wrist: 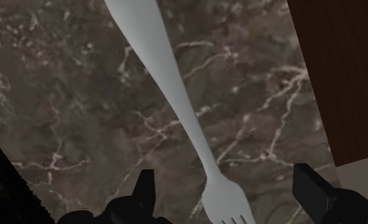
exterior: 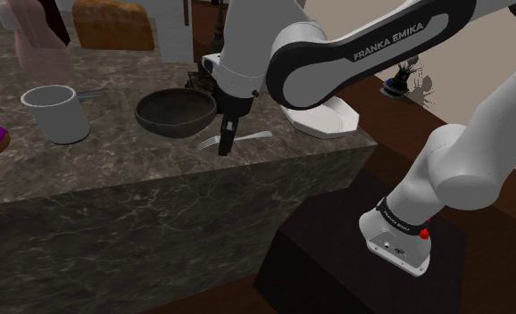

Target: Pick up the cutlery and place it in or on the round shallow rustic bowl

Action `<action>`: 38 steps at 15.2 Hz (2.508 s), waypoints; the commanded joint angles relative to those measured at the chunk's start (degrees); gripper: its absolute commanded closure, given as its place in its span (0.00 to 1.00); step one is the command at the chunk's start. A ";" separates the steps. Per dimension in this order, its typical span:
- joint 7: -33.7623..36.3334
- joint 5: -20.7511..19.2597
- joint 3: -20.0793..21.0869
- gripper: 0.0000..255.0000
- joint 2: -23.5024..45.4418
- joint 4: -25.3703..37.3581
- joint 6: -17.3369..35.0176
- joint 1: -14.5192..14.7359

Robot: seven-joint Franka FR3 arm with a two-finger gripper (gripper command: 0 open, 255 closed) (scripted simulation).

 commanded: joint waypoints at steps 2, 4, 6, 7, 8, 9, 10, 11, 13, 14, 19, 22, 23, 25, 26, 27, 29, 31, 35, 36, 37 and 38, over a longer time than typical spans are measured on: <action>0.13 -0.24 -0.01 0.00 0.38 -0.31 0.69 -0.04; 0.13 -0.24 -0.01 0.00 0.38 -0.31 0.69 -0.04; 0.13 -0.24 -0.01 0.00 0.38 -0.31 0.69 -0.04; 0.13 -0.24 -0.01 0.00 0.38 -0.31 0.69 -0.04; 0.13 -0.24 -0.01 1.00 0.38 -0.31 0.69 -0.04; 0.13 -0.24 -0.01 1.00 0.38 -0.31 0.69 -0.04; 0.13 -0.24 -0.01 1.00 0.38 -0.31 0.69 -0.04; 0.14 -0.23 -0.01 1.00 0.36 -0.32 0.68 -0.04; 0.13 -0.23 -0.01 1.00 0.37 -0.34 0.70 -0.04; 0.13 -0.24 -0.01 1.00 0.38 -0.33 0.70 -0.05; -0.31 0.26 -0.07 1.00 -0.40 0.49 -0.82 -0.02; -0.92 0.92 -0.17 1.00 -1.47 1.79 -3.09 0.01; -1.10 1.11 -0.21 1.00 -1.80 2.25 -3.85 0.02; -1.45 1.47 -0.29 1.00 -2.42 3.20 -5.37 0.04; -1.61 1.63 -0.33 1.00 -2.72 3.70 -6.13 0.04; -1.77 1.79 -0.37 1.00 -2.99 4.21 -6.89 0.05; -2.06 2.07 -0.45 1.00 -3.51 5.26 -8.41 0.06; -2.32 2.31 -0.53 1.00 -3.97 6.35 -9.93 0.06; -2.79 2.70 -0.69 1.00 -4.73 8.70 -12.97 0.06; -2.89 2.78 -0.72 1.00 -4.89 9.31 -13.73 0.06; -2.99 2.85 -0.76 1.00 -5.03 9.94 -14.49 0.05; -3.08 2.92 -0.79 1.00 -5.17 10.58 -15.25 0.05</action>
